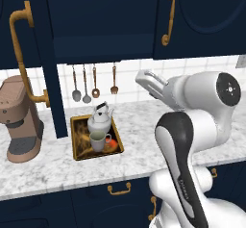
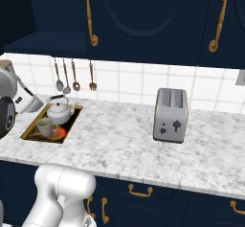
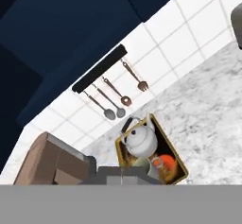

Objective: Pick the kettle from the counter and place it on the tray. Then pick the mug from the cabinet and place it on the tray. Then close the cabinet doors.

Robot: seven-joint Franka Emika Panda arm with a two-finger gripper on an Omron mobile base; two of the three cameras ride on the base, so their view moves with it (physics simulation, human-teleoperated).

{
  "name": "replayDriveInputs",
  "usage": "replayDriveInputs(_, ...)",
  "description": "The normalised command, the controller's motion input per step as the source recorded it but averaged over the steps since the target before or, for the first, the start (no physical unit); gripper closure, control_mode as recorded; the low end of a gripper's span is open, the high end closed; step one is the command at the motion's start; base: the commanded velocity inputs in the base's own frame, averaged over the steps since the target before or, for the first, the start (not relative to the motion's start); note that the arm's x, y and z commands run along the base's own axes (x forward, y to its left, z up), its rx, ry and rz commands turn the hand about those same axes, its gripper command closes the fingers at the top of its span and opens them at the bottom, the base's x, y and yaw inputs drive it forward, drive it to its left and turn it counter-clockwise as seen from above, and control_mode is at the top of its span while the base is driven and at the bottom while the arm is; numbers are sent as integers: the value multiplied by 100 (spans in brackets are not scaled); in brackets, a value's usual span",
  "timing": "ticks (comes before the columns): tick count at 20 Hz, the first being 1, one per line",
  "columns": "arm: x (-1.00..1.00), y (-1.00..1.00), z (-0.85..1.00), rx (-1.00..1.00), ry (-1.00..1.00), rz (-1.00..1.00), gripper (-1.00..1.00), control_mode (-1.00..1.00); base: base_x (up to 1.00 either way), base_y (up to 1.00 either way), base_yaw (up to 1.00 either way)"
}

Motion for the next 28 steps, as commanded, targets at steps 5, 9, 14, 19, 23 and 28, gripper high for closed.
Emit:
replayDriveInputs(5, 0, 2, -62, -37, 1, 4, 100, -100, 0, 0, 0)
replayDriveInputs(9, 0, 11, -49, -53, 0, 27, 100, -100, 0, 0, 0)
replayDriveInputs(14, 0, 4, -42, -61, -6, 39, 100, -100, 0, 0, 0)
replayDriveInputs(19, -4, 5, -32, -58, -13, 46, 100, -100, 0, 0, 0)
replayDriveInputs(23, -24, 2, -50, -53, -4, 29, 100, -100, 0, 0, 0)
replayDriveInputs(28, -16, 22, -30, -27, -2, 7, 100, -100, 0, 0, 0)
